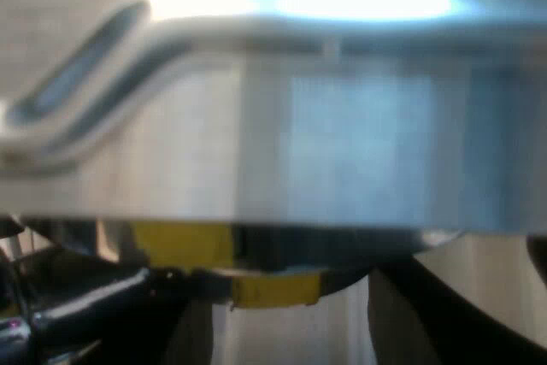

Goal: Put the handle in the coffee machine

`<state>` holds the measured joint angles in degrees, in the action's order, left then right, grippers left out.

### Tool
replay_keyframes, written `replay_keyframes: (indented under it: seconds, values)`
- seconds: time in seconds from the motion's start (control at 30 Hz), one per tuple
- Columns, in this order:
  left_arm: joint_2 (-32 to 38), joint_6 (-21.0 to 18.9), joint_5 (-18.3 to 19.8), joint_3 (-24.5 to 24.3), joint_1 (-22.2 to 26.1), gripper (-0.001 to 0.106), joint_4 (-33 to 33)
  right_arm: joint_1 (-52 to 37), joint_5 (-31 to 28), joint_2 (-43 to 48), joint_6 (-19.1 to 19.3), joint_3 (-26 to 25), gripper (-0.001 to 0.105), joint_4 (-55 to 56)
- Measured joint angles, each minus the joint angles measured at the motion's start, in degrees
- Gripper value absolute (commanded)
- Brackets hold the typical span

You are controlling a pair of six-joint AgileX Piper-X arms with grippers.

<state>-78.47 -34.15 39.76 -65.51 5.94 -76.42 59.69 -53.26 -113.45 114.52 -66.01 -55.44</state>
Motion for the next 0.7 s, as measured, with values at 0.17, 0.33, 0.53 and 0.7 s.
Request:
replay_keyframes:
  seconds: [0.17,0.33,0.53,0.7]
  values:
    - [0.0,-2.6,1.2,0.0,0.0,0.001,-0.2,0.3,0.0,0.0,1.5,0.4,0.046,-0.4]
    - [0.0,-7.2,1.7,0.0,-1.6,0.000,-1.2,0.6,-1.0,0.0,1.5,0.7,0.046,-1.0]
    - [0.0,-10.7,2.7,0.0,-2.2,0.000,-1.7,1.1,-0.8,0.0,1.2,2.1,0.046,-3.1]
    - [0.0,-11.0,4.0,0.2,-2.2,0.000,-2.6,1.9,1.8,2.1,1.2,6.1,0.046,-4.6]
